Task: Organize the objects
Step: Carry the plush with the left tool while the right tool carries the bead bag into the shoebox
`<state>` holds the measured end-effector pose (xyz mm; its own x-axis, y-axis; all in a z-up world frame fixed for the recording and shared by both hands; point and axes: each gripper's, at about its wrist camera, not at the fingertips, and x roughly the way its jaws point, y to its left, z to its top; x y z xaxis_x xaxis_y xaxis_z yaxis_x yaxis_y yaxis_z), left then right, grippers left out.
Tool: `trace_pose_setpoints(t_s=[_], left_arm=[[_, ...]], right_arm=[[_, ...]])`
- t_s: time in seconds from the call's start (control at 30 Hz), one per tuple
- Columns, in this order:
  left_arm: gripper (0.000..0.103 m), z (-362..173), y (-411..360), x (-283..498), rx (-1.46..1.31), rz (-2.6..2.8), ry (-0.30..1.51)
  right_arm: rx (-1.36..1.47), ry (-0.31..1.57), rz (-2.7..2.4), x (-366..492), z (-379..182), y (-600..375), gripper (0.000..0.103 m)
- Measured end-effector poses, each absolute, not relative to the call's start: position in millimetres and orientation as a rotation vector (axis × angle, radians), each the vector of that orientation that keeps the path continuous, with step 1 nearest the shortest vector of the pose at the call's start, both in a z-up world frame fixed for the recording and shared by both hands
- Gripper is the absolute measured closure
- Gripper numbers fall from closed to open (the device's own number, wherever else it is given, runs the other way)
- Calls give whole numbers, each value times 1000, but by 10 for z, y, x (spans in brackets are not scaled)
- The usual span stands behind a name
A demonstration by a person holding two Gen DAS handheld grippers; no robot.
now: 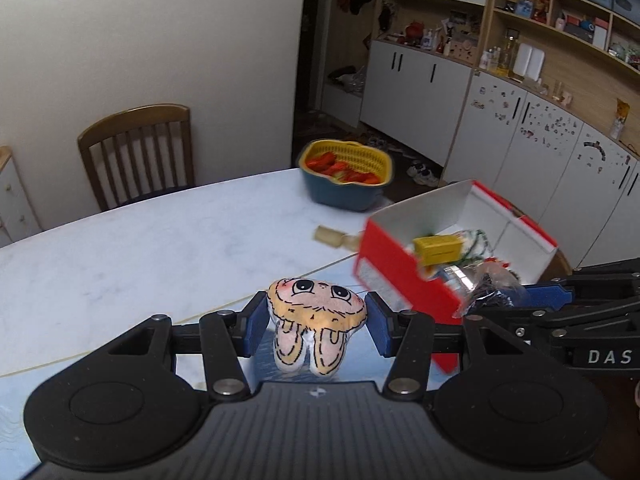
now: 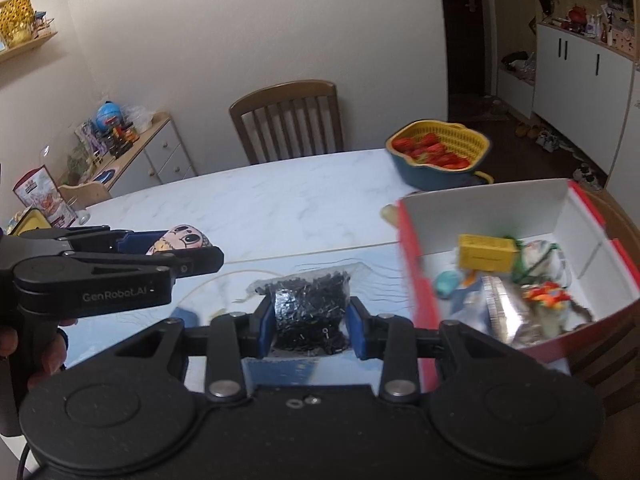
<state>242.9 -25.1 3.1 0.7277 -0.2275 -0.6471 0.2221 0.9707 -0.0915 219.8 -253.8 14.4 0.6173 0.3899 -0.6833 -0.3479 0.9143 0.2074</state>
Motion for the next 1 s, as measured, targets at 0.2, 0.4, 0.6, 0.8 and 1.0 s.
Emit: trace_pose_setpoints(t_s=[0.2, 0.4, 0.6, 0.8, 1.0], left_arm=[[52, 47, -798, 2523, 8, -272, 710], [52, 10, -1334, 2613, 24, -295, 713], [52, -94, -1783, 2742, 45, -312, 724], [52, -254, -2118, 2918, 64, -313, 749], [52, -428, -2352, 3163, 85, -296, 790]], right_arm=[[43, 775, 413, 2258, 152, -3033, 68], [53, 766, 393, 2356, 115, -3525, 68], [46, 771, 361, 2470, 55, -3990, 68], [21, 776, 331, 2690, -23, -4294, 68], [33, 804, 301, 3068, -200, -4467, 68]])
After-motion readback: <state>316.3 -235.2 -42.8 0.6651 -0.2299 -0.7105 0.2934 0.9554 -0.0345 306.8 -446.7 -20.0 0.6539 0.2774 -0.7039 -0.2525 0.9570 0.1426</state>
